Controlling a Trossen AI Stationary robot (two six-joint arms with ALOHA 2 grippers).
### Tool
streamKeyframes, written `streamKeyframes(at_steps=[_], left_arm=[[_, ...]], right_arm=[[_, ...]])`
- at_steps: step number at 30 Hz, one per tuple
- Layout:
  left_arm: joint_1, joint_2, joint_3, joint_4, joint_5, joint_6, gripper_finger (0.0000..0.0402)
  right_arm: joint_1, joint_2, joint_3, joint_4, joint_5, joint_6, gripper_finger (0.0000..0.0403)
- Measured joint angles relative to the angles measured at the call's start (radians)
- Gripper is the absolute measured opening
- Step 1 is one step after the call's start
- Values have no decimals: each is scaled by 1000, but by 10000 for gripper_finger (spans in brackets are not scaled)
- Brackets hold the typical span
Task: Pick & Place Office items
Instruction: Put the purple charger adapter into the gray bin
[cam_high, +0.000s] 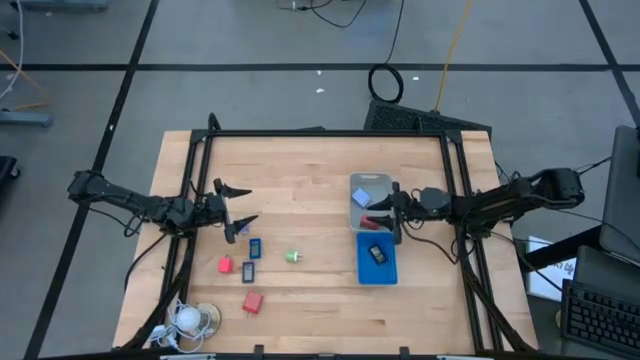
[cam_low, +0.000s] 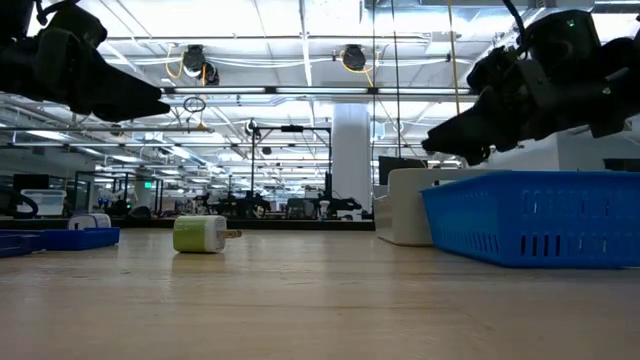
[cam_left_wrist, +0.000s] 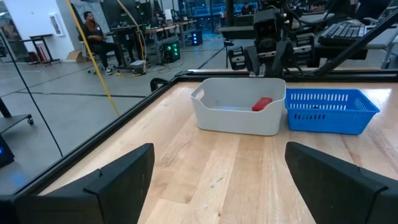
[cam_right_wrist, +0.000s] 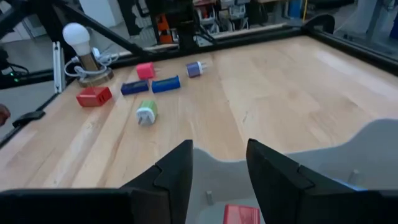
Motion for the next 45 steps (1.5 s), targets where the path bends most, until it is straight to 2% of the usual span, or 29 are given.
streamKeyframes(at_steps=[13, 20, 29, 45], left_arm=[[0, 0, 0, 1, 0, 0, 361], [0, 0, 0, 64, 0, -5, 361], [0, 0, 0, 84, 2, -259, 361], [0, 0, 0, 78, -1, -372, 361]], right_arm=[[1, -180, 0, -17, -56, -26, 144], [1, -304, 0, -113, -108, -41, 144], [1, -486, -1, -324, -106, -55, 144], [0, -754, -1, -624, -90, -79, 144]])
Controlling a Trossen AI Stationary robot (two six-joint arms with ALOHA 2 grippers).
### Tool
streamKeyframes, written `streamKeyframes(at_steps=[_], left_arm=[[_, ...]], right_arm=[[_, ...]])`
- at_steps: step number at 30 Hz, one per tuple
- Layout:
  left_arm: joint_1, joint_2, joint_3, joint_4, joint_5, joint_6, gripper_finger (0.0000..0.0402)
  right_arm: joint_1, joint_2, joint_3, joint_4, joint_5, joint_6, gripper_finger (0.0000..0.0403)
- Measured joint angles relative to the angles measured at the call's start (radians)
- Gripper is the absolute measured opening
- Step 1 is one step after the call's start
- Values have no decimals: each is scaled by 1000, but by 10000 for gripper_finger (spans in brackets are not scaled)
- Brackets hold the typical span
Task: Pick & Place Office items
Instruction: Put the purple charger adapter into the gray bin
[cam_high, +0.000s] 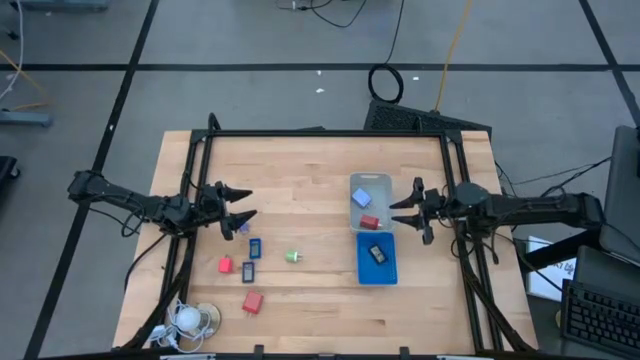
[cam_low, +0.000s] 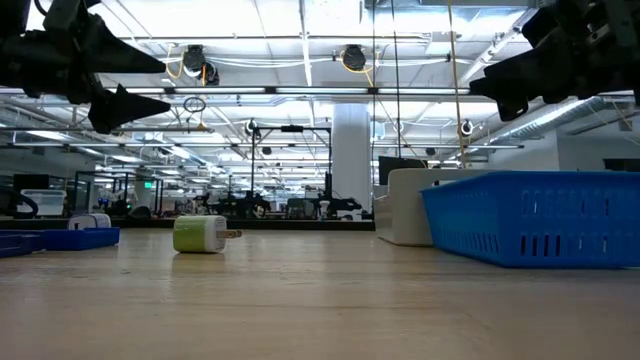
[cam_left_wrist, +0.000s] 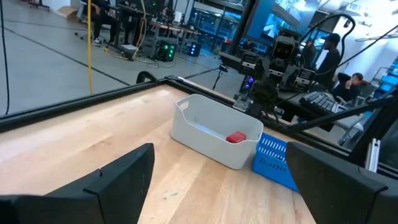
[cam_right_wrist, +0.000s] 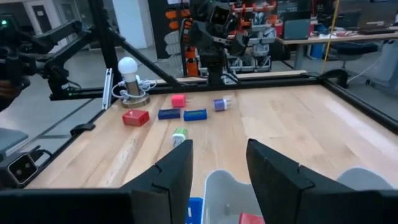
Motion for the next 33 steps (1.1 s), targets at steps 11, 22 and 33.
streamKeyframes(at_steps=[11, 22, 33], left_arm=[[0, 98, 0, -33, 36, -170, 361], [-10, 219, 233, -454, 147, -321, 360], [-6, 538, 396, -971, 236, -976, 360]], right_arm=[[0, -23, 0, -65, 20, 0, 144], [0, -23, 0, -71, 43, 0, 144], [0, -23, 0, -70, 43, 3, 144]])
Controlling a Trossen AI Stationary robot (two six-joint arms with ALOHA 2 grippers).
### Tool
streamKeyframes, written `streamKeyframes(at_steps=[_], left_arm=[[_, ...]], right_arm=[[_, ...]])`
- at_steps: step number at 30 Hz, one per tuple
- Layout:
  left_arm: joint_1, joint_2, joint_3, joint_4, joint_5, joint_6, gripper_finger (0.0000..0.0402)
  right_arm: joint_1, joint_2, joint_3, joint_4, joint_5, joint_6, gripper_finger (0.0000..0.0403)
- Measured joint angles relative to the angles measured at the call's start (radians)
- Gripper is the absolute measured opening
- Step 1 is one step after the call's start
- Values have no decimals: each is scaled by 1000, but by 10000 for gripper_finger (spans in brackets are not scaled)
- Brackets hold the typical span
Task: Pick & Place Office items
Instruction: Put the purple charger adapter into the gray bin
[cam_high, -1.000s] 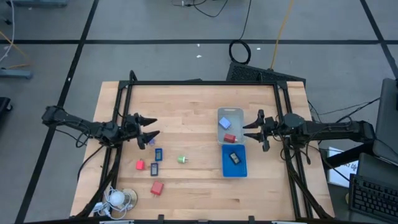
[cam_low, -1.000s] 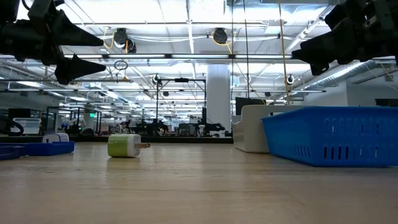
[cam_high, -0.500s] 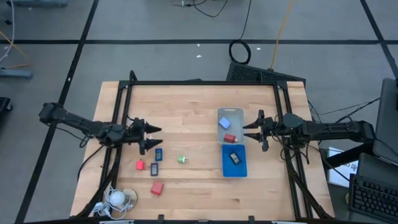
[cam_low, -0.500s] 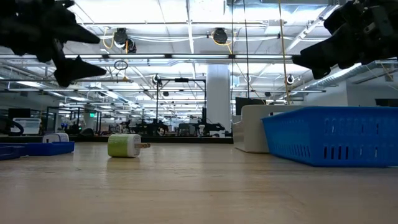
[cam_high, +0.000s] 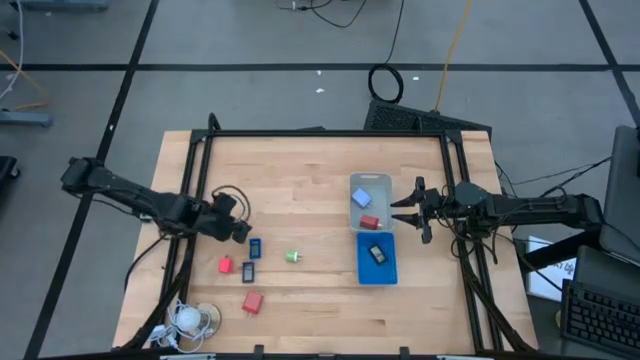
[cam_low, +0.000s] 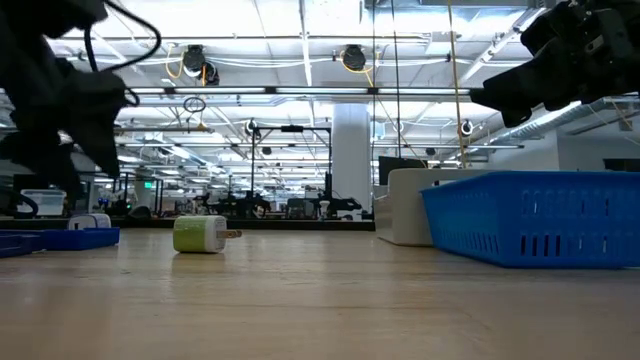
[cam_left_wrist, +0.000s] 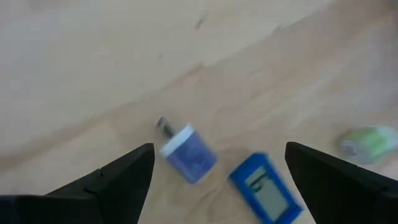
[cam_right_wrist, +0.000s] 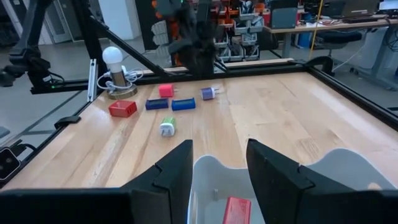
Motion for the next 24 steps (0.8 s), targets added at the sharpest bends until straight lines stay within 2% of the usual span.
streamKeyframes(at_steps=[8, 13, 24], left_arm=[[0, 211, 0, 40, 37, -209, 360], [20, 283, 0, 27, 85, -228, 360], [87, 362, 5, 49, 86, -282, 360]], right_arm=[[0, 0, 0, 1, 3, 3, 144], [0, 0, 0, 1, 3, 4, 144], [0, 0, -26, 23, 32, 4, 144]])
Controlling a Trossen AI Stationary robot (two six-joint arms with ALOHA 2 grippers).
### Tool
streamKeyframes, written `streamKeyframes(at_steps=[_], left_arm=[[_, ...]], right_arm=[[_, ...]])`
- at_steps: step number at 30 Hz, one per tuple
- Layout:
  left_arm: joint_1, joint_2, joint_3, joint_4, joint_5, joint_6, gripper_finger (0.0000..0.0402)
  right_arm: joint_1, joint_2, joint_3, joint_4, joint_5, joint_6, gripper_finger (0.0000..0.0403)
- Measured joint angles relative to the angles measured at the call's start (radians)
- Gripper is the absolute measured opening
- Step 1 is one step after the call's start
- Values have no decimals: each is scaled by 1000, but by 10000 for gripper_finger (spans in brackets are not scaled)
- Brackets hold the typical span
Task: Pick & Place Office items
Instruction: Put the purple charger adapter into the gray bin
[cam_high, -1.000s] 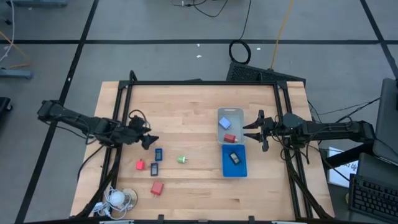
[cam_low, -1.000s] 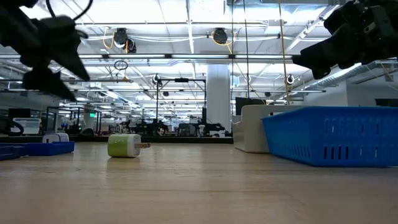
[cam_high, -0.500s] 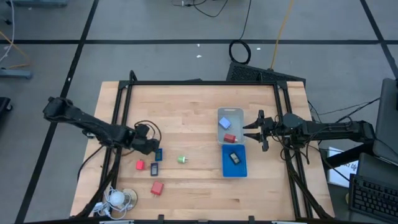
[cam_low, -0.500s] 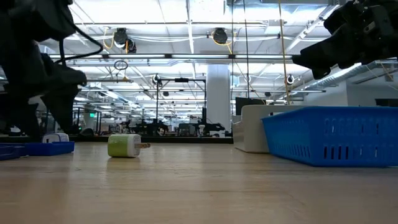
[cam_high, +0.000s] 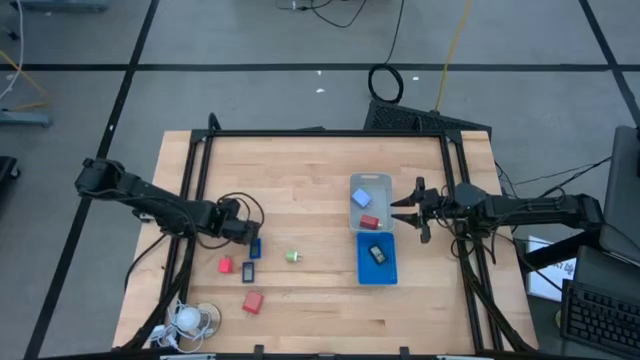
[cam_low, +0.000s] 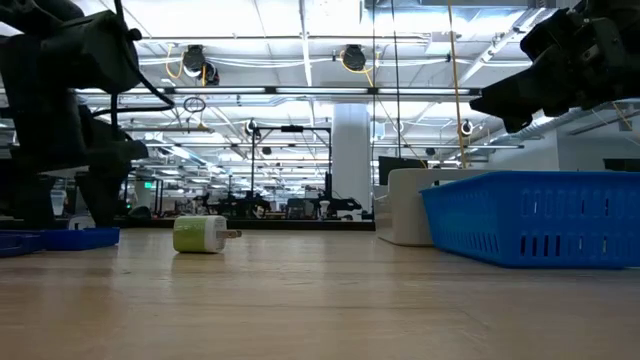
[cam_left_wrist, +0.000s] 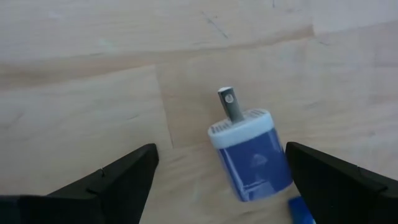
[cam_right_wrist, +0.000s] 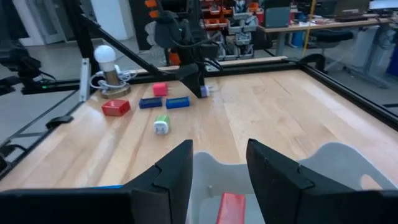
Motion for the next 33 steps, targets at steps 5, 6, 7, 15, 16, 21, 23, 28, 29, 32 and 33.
streamKeyframes(at_steps=[5, 6, 7, 15, 16, 21, 23, 28, 29, 32, 33], left_arm=[[1, 21, 0, 3, 9, -42, 349], [1, 21, 0, 2, 17, -40, 341], [1, 21, -1, 0, 20, -40, 331], [1, 22, -4, -18, 18, -5, 233], [1, 22, -4, -20, 18, 3, 224], [0, 22, -5, -21, -7, 50, 192], [0, 22, -5, -20, -18, 75, 183], [0, 24, -6, -10, -41, 201, 167], [0, 24, -6, -8, -46, 246, 163], [0, 24, -6, 0, -61, 327, 152], [0, 24, -6, 2, -64, 339, 149]], right_arm=[[0, 0, -5, 2, 21, 0, 144], [0, 0, -5, 6, 19, 0, 144], [0, 0, -6, 11, 19, 0, 144], [0, 0, -6, 13, 17, 0, 144], [0, 0, -6, 13, 17, 0, 144], [0, 0, -6, 14, 17, 0, 144], [0, 0, -6, 14, 16, 0, 144], [0, 0, -6, 14, 16, 0, 144], [0, 0, -6, 14, 16, 0, 144], [0, 0, -6, 14, 16, 5, 144], [0, 0, -6, 15, 16, 9, 144]])
